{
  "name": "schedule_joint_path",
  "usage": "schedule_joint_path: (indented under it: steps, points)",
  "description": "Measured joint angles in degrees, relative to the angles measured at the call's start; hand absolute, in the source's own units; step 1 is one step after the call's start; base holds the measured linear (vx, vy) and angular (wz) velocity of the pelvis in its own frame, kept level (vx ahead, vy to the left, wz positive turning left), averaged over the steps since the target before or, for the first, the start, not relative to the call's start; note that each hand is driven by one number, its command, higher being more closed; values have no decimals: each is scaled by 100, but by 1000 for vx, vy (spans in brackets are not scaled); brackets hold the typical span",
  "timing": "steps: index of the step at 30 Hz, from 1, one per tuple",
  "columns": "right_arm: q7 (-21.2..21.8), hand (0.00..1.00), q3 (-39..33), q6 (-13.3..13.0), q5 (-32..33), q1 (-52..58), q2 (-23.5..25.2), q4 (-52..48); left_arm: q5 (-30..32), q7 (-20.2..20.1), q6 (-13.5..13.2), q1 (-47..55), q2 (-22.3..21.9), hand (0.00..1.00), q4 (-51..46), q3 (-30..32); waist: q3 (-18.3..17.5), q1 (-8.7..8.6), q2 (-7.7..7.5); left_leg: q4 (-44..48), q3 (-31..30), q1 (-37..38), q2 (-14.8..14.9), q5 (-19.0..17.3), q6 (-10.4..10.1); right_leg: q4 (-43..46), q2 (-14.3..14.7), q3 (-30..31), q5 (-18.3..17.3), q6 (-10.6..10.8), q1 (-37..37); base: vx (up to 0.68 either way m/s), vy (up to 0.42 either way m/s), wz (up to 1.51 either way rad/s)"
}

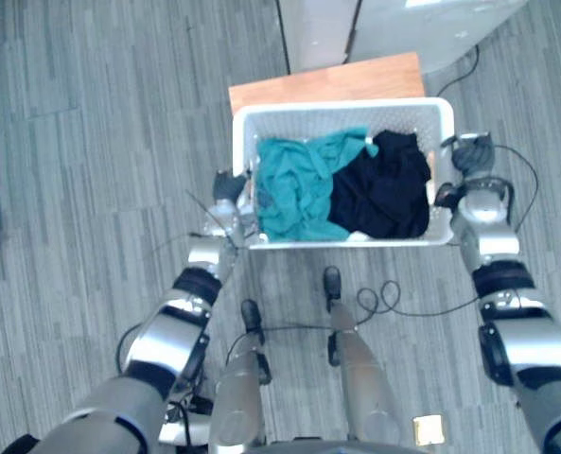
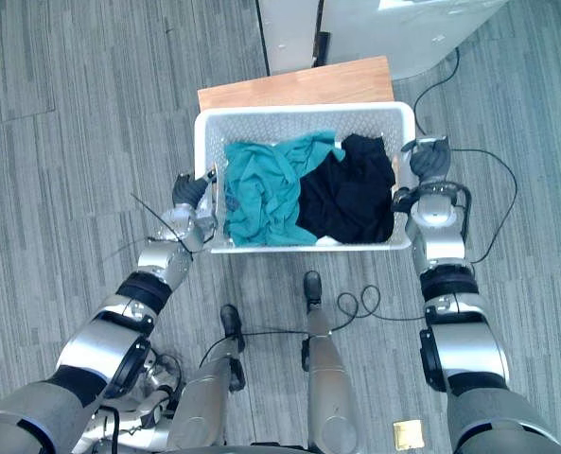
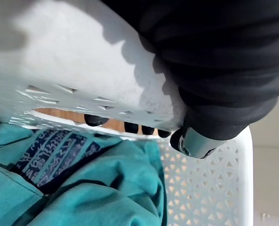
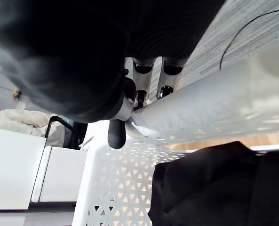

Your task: Pick up the laundry basket with both hands and put the clothes into the washing machine.

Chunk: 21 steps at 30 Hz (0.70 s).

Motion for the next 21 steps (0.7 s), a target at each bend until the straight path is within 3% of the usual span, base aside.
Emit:
schedule_joint_path:
  steps: [6,10,21]
  points:
    - [6,100,-65,47,18,1262,276,-857,3,-10,64,928,381,100,-839,-226,1,-81,-2,-19,-21,500,-33,-83,118,-40,-2,51,-52,69,499,34,9,-4]
    - [233,100,-276,111,-21,2073,553,-1490,6,-186,70,1531,684,100,-1508,-220,-23,-97,1,152,-34,719,-100,-223,157,-211,-35,83,-54,72,871,0,0,0]
    - [873,100,-590,105,-401,3662,827,-2788,2,-755,118,3281,651,100,-2318,64,-1056,-145,-10,391,236,1437,-99,-642,208,-379,-22,387,-109,150,1593,30,22,-15]
